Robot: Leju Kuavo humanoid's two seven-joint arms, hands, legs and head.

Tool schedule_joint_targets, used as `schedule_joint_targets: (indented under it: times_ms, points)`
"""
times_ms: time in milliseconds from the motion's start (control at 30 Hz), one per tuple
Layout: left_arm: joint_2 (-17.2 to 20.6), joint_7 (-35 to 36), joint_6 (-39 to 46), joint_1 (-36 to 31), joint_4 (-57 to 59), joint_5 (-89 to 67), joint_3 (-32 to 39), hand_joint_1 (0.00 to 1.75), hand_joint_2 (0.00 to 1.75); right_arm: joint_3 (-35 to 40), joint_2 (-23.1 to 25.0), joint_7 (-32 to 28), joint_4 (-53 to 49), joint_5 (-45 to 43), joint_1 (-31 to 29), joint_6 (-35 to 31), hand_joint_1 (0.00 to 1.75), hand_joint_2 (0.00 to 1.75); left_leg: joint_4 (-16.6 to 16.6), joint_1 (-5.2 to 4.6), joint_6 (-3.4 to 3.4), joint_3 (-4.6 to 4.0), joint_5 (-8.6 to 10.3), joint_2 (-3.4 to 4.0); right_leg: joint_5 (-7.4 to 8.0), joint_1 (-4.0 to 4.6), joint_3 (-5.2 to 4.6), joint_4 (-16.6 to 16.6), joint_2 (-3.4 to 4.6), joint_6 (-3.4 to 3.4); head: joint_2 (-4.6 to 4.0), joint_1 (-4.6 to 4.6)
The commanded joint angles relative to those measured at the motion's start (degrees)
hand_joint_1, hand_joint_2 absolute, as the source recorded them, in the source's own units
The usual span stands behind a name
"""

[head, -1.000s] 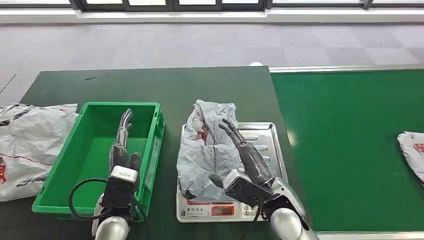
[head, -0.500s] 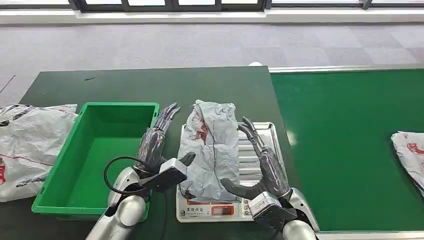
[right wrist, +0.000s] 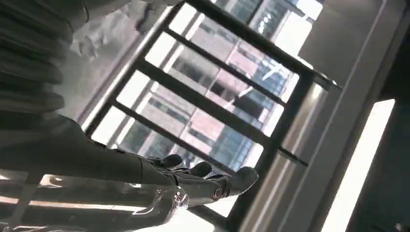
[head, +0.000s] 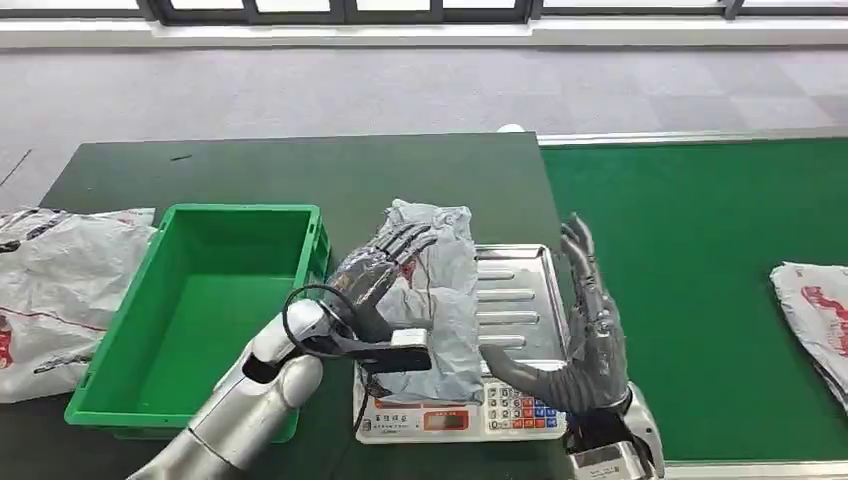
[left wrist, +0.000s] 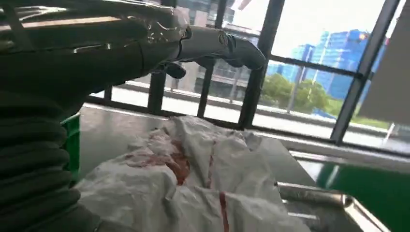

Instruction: Moved the parcel from conveyor to table for the left to box.

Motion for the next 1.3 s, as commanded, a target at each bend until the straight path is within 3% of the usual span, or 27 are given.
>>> schedule_joint_targets:
  times_ms: [33,67,133,567,600,633,1300]
  points:
    - [2.5,-2.3,-8.1,-9.5,15.0,0.9,-13.9,0.00,1.75,0.8,-1.4,1.8,0.3,5.6,1.7,-5.0,0.00,1.75,-0.1,0.06,-0.04,0.06,0.06,-0.08,0.04,0.06,0.11,-0.1,-0.08,-0.03,0.00,0.00]
    - [2.9,-4.1,-16.6,-12.5,17.1,0.8,-18.0,0.00,1.75,1.0,-2.0,2.4,0.4,5.5,2.2,-5.3,0.00,1.75,-0.1,0.06,-0.05,0.08,0.09,-0.10,0.06,0.06,0.14,-0.2,-0.11,-0.04,0.00,0.00]
    - [2.0,-5.0,-18.7,-15.6,20.5,1.8,-20.0,0.00,1.75,1.3,-2.9,2.6,1.0,4.9,2.2,-6.1,0.00,1.75,0.0,0.08,-0.04,-0.05,0.10,-0.29,0.02,0.08,0.07,-0.1,-0.29,-0.03,0.00,0.00]
    - [1.5,-6.6,-24.4,-19.5,23.6,3.9,-25.8,0.00,1.75,1.8,-3.4,3.3,1.9,4.2,2.0,-6.4,0.00,1.75,-0.2,0.06,0.01,-0.28,0.00,0.05,0.05,0.06,0.25,-0.2,0.04,-0.03,0.00,0.00]
    - [1.7,-6.8,-25.4,-19.8,23.9,4.0,-26.7,0.12,1.75,2.0,-3.5,3.0,2.4,3.8,1.7,-6.4,0.00,1.75,-0.1,0.07,0.01,-0.21,-0.04,0.05,0.00,0.06,0.31,-0.2,0.04,-0.03,0.00,0.00]
    - [2.0,-6.9,-25.4,-19.9,24.0,4.1,-27.1,1.75,1.75,2.0,-3.5,3.0,2.7,3.6,1.4,-6.3,0.00,1.75,-0.1,0.06,0.02,-0.20,-0.07,0.07,-0.03,0.05,0.31,-0.1,0.06,-0.03,0.00,0.00]
    - [2.4,-7.2,-26.8,-21.2,23.4,4.1,-28.9,1.75,1.75,1.7,-2.4,4.0,2.5,3.6,0.5,-4.9,0.00,1.75,-0.1,0.07,0.03,-0.18,-0.05,0.09,-0.03,0.06,0.31,0.0,0.07,-0.06,0.00,0.00]
